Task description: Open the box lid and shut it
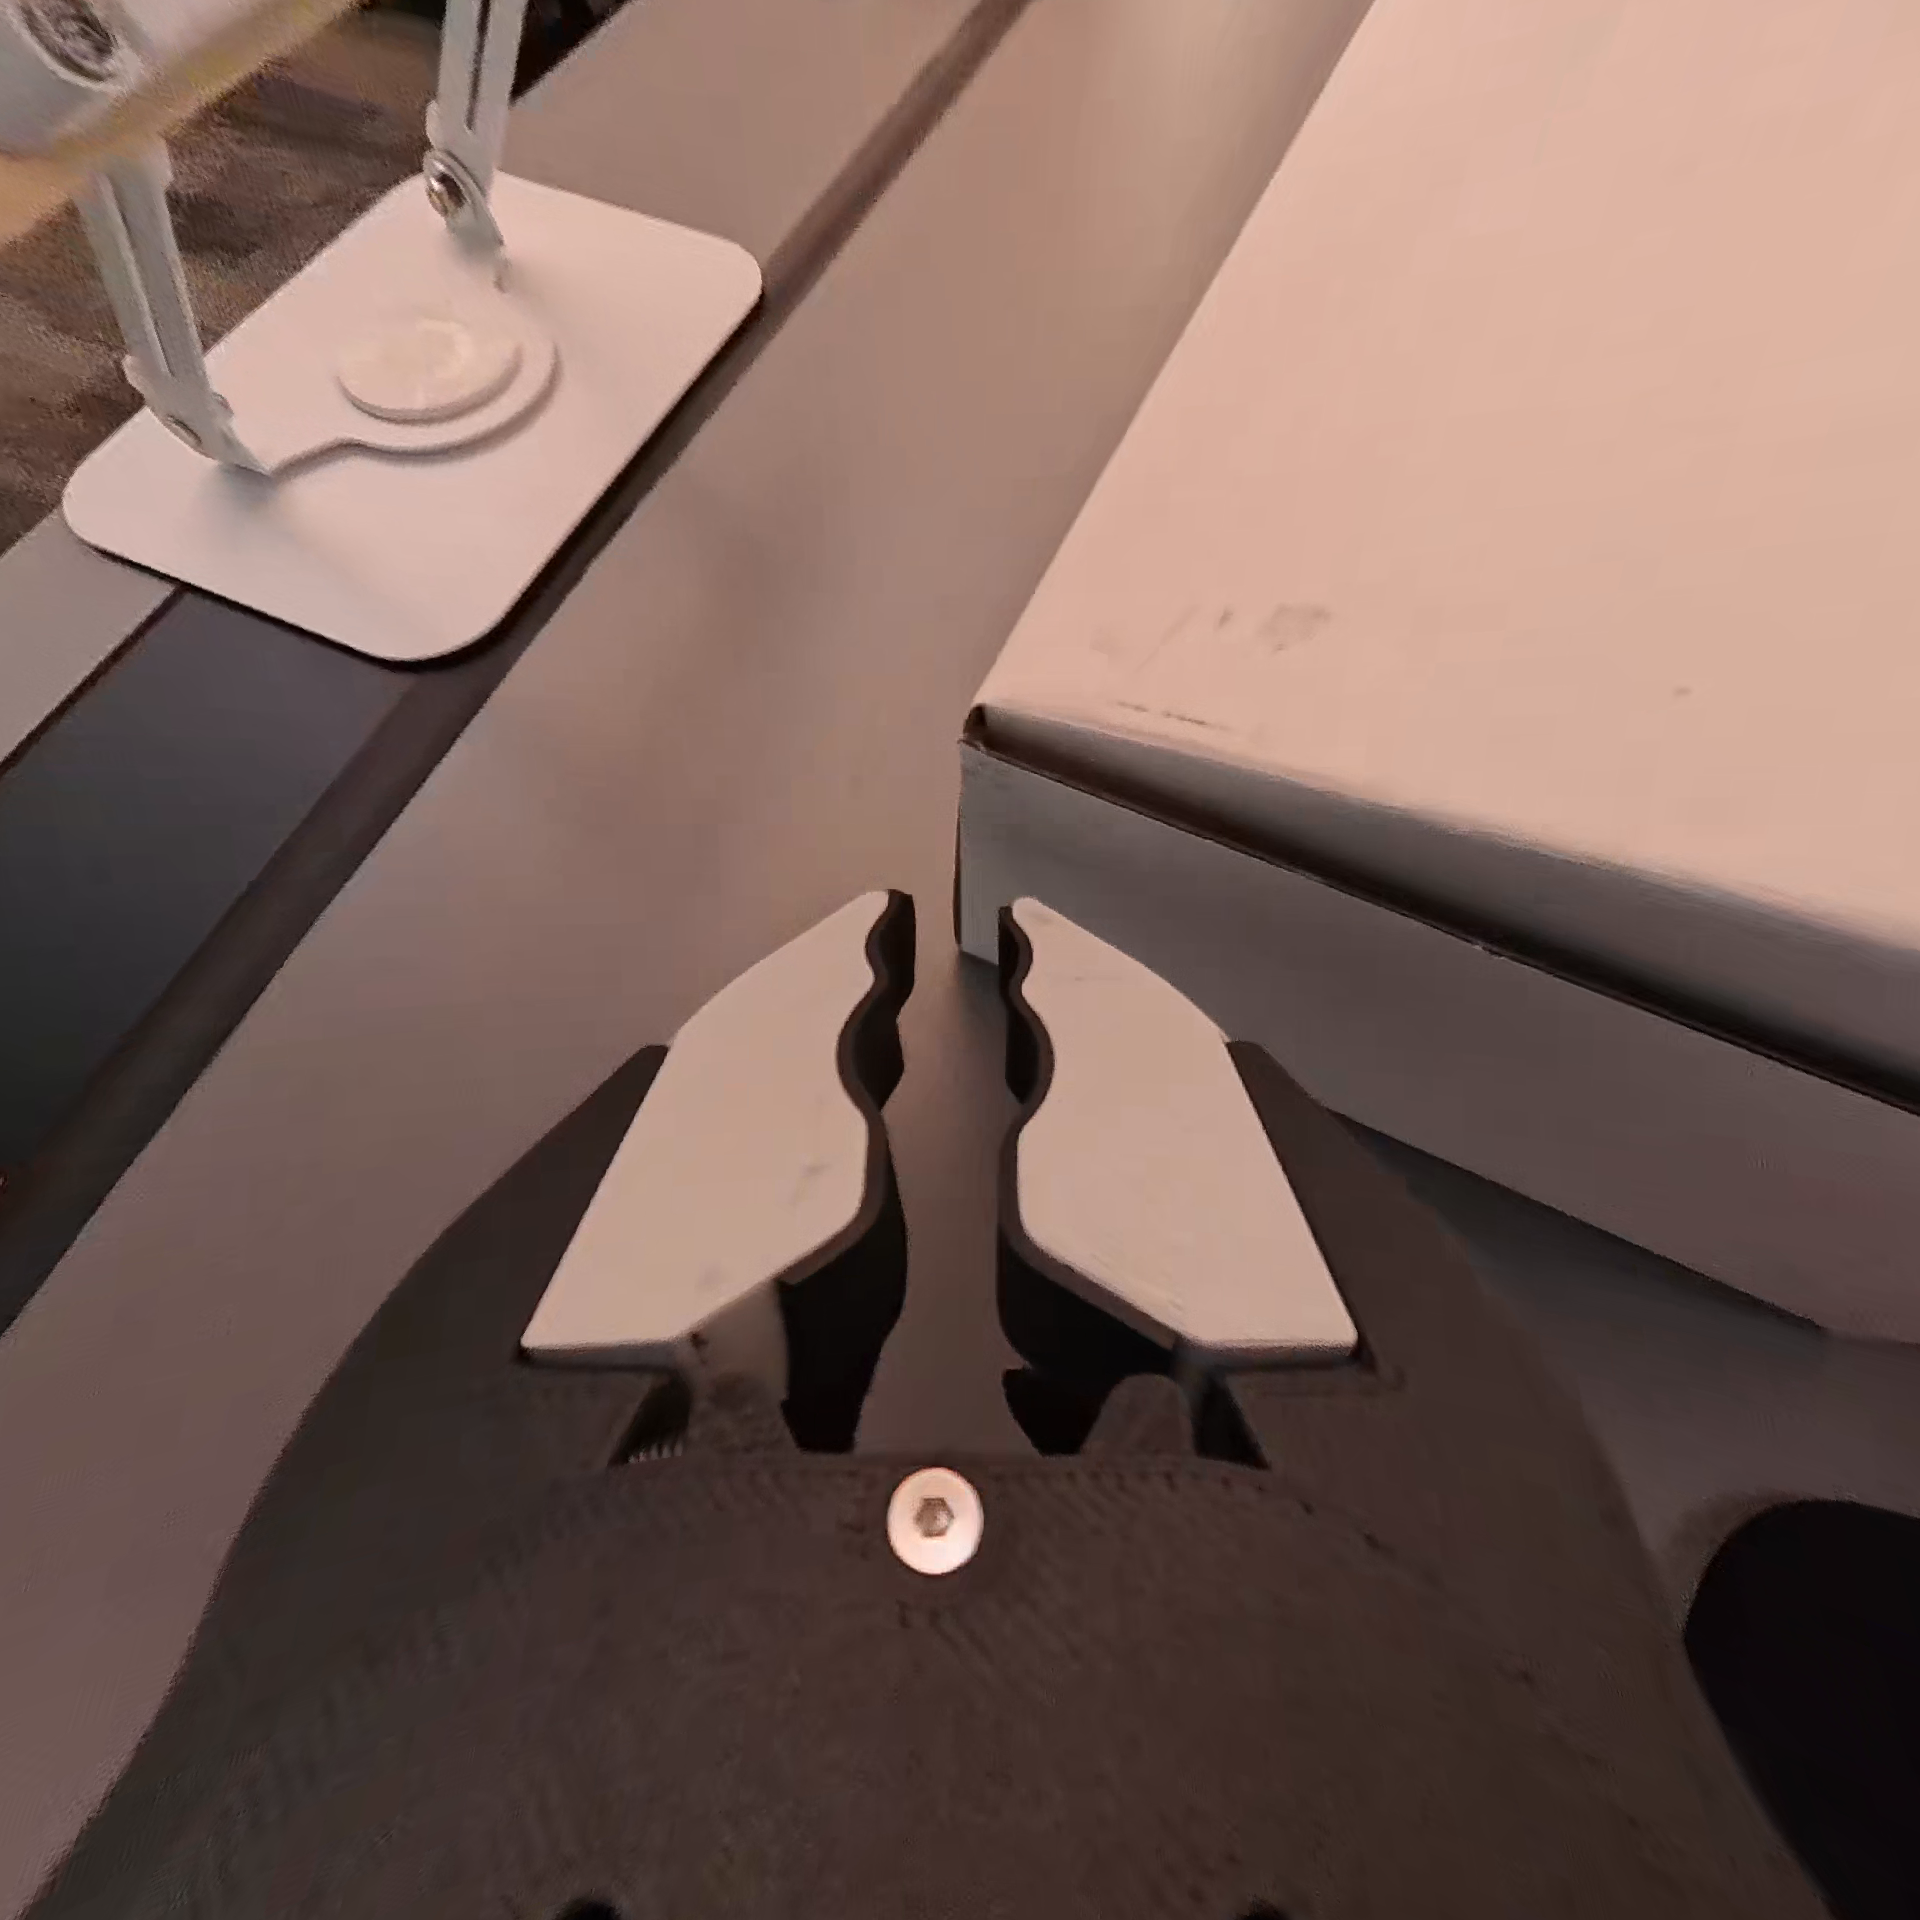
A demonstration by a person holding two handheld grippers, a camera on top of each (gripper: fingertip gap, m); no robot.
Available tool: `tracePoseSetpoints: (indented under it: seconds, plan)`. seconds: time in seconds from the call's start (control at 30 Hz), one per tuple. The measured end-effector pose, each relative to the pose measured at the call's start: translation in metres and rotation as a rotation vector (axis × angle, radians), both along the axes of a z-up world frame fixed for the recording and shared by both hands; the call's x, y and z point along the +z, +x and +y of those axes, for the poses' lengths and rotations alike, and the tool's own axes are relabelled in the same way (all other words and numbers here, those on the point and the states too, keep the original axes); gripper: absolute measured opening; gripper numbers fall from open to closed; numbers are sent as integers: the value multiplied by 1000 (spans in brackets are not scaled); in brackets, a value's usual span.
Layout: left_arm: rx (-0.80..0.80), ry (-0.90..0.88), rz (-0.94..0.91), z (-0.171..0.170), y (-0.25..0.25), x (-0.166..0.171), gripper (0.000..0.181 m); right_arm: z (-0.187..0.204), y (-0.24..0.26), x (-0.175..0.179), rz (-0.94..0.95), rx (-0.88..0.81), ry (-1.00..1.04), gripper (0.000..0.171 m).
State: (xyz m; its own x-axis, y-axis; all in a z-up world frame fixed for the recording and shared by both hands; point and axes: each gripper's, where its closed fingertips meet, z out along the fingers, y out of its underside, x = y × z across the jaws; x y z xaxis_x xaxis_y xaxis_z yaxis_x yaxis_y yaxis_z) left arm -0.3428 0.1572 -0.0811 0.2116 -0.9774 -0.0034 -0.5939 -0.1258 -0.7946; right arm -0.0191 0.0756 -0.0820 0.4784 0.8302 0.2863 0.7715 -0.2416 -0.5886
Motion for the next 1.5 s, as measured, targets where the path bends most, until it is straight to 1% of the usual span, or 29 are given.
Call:
tracePoseSetpoints:
  seconds: [0.03, 0.27, 0.37, 0.4, 0.5, 0.6, 0.7, 0.83, 0.9, 0.93, 1.0, 1.03, 1.07, 1.1, 1.17, 1.2, 1.23, 1.27, 1.3, 1.33, 1.37, 1.4, 1.43, 1.47, 1.5]
  plan:
    - [-5, 2, 17, -1, 1, -2, 15, -1, -2, 0, -2, 7, -2, 15]
    - [-30, 58, 82, -5, 13, -5, 15, -2, -12, 0, -30, 43, 9, 14]
    - [-32, 98, 114, -6, 16, -5, 8, -1, -13, 0, -50, 50, 26, 13]
    - [-22, 125, 127, -4, 16, -5, 2, 0, -14, 1, -56, 50, 35, 13]
    - [47, 235, 170, 8, 16, -5, 0, 3, -16, 0, -52, 47, 42, 14]
    - [85, 224, 175, 13, 15, -6, 0, 11, -13, 2, -42, 20, 77, 17]
    - [127, 192, 136, 19, 15, -5, 5, 26, -8, 4, -45, -33, 148, 19]
    - [273, 228, 123, 44, 13, -4, 13, 54, -1, 7, -39, -139, 278, 19]
    - [341, 226, 159, 53, 5, -6, 24, 61, 7, 10, -22, -198, 303, 20]
    - [357, 209, 182, 54, -1, -8, 31, 61, 11, 13, -4, -224, 301, 20]
    - [395, 173, 181, 55, -17, -4, 34, 61, 25, 28, 37, -288, 325, 20]
    - [412, 136, 145, 54, -24, 1, 35, 58, 30, 38, 71, -313, 332, 20]
    - [417, 64, 91, 49, -29, 8, 40, 53, 33, 49, 117, -329, 330, 20]
    - [409, -45, 23, 40, -32, 16, 46, 47, 35, 60, 173, -340, 315, 22]
    - [348, -359, -153, 14, -33, 37, 56, 31, 29, 79, 313, -330, 232, 28]
    - [285, -534, -262, -1, -30, 52, 61, 21, 23, 88, 396, -310, 184, 30]
    - [207, -667, -360, -14, -27, 69, 60, 11, 17, 95, 486, -287, 120, 36]
    - [146, -729, -419, -23, -26, 81, 60, 1, 10, 101, 572, -263, 44, 43]
    - [129, -721, -432, -24, -26, 85, 60, -5, 5, 106, 650, -246, -17, 49]
    - [152, -663, -416, -19, -25, 83, 61, -6, 2, 110, 723, -235, -49, 53]
    - [205, -589, -395, -7, -23, 78, 64, -2, 2, 112, 785, -239, -58, 55]
    - [259, -543, -382, 3, -20, 74, 73, 5, 3, 109, 843, -259, -75, 62]
    - [271, -550, -384, 7, -14, 71, 81, 12, 3, 104, 902, -279, -124, 69]
    - [243, -599, -397, 4, -5, 69, 87, 17, 0, 97, 967, -293, -193, 77]
    - [204, -666, -407, 0, 4, 67, 91, 20, -4, 92, 1036, -291, -276, 81]
